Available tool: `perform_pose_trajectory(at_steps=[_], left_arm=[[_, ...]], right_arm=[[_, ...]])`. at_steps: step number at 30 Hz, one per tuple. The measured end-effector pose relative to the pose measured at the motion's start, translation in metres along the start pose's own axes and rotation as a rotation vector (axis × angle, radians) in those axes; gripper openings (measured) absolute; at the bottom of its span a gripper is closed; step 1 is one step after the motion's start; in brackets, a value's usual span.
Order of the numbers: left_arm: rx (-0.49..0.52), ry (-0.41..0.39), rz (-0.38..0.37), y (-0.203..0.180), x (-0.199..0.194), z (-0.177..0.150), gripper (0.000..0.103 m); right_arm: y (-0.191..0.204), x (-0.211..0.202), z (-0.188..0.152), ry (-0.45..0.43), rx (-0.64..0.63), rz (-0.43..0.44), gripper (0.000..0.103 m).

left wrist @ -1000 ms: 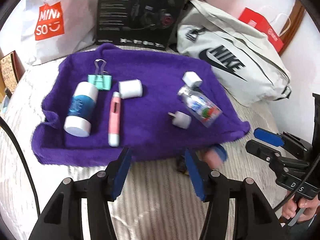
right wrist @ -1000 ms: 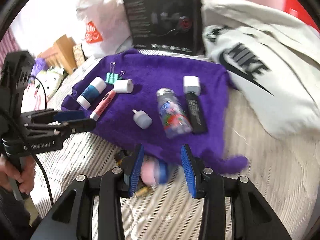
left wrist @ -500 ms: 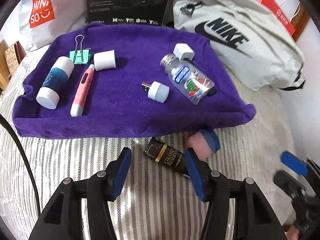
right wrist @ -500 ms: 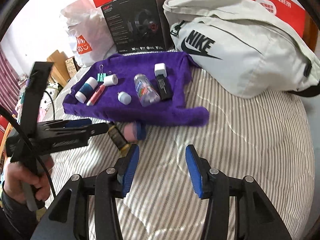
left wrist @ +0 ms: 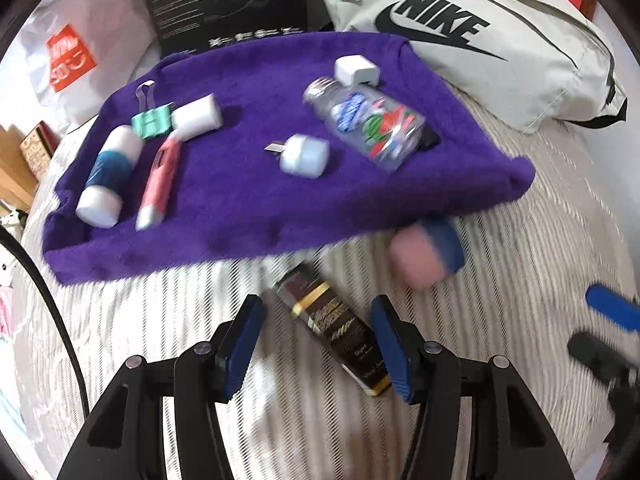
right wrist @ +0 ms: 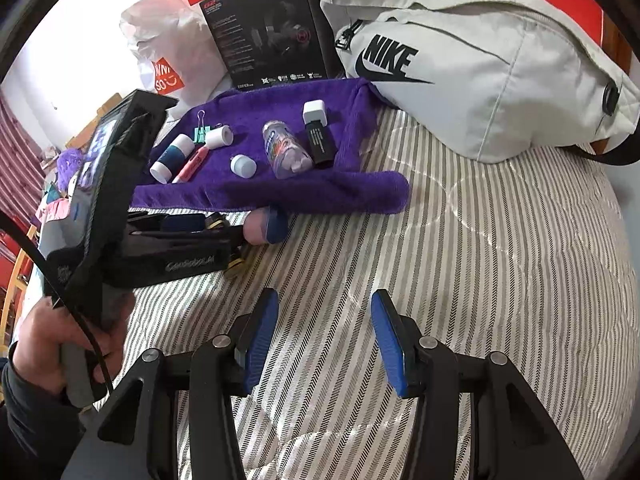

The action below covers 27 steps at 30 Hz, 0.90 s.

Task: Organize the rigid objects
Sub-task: 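Grasp the black Grand Reserve bottle with the left gripper, then grasp the pink-and-blue round container with the right gripper while the left holds the bottle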

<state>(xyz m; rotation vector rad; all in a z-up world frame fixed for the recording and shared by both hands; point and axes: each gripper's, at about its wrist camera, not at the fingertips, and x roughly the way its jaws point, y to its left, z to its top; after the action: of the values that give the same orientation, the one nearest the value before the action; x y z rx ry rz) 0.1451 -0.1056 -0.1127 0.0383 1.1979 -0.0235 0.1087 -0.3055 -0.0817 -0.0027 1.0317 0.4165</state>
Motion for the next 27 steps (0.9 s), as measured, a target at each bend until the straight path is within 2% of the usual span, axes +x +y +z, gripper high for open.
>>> perform_pose_trajectory(at_steps=[5, 9, 12, 14, 19, 27], left_arm=[[-0.009, -0.016, -0.041, 0.014, -0.005, -0.011, 0.055], [0.026, -0.03, -0.019, 0.007, -0.005, -0.011, 0.053], [0.039, -0.042, -0.032, 0.004, -0.009, -0.015, 0.041], [0.059, -0.052, -0.042, 0.001, -0.01, -0.016, 0.024], [0.035, -0.06, -0.104, 0.016, -0.016, -0.024, 0.023], [-0.007, -0.068, -0.087, 0.069, -0.023, -0.03, 0.023]], right_arm=[[0.002, 0.005, -0.001, 0.007, -0.008, -0.001, 0.048], [0.006, 0.009, 0.001, 0.015, -0.013, 0.005, 0.048], [0.013, 0.012, 0.001, 0.022, -0.031, 0.005, 0.048], [0.017, 0.013, 0.001, 0.024, -0.04, 0.007, 0.048], [0.022, 0.021, 0.004, 0.04, -0.044, 0.006, 0.048], [0.032, 0.03, 0.011, 0.059, -0.062, -0.022, 0.048]])
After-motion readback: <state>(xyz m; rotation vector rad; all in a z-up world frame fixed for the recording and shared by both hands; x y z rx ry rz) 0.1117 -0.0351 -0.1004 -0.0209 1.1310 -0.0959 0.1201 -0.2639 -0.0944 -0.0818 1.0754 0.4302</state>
